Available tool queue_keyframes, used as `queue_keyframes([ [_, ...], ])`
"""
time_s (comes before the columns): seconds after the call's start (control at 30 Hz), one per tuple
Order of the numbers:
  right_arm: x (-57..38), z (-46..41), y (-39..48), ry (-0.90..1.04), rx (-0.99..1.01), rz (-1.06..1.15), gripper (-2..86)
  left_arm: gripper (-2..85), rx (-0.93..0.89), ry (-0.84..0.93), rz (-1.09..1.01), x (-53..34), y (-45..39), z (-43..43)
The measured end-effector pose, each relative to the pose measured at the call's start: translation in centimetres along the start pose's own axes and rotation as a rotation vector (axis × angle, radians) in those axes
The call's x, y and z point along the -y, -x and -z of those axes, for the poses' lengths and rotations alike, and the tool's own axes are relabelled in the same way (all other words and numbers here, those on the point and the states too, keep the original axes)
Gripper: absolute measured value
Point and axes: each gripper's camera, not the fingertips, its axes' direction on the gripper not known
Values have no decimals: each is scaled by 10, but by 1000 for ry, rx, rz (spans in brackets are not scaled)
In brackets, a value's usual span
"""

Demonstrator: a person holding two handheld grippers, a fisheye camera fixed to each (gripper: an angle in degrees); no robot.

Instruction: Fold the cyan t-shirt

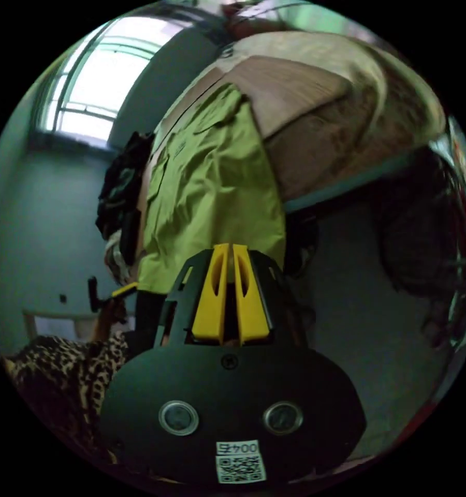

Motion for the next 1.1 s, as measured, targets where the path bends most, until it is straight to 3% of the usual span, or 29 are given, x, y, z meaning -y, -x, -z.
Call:
queue_keyframes([
  [0.13, -12, -26, -73, 88, 152, -289, 92, 20, 42, 18, -2, 1, -2, -1],
  [0.3, -30, -58, -116, 115, 211, -396, 93, 21, 32, -3, 26, -5, 7, -3],
  [0.43, -43, -77, -156, 50, 372, -488, 165, 27, -52, -19, 84, -12, 30, -6],
  [0.63, -71, -119, -197, 45, 563, -563, 198, 62, -298, -61, 209, -29, 86, -13],
  [0.8, -77, -142, -208, 30, 612, -541, 170, 135, -676, -101, 305, -44, 138, -34],
  [1.1, -79, -163, -226, 39, 629, -514, 141, 148, -839, -152, 410, -70, 185, -65],
])
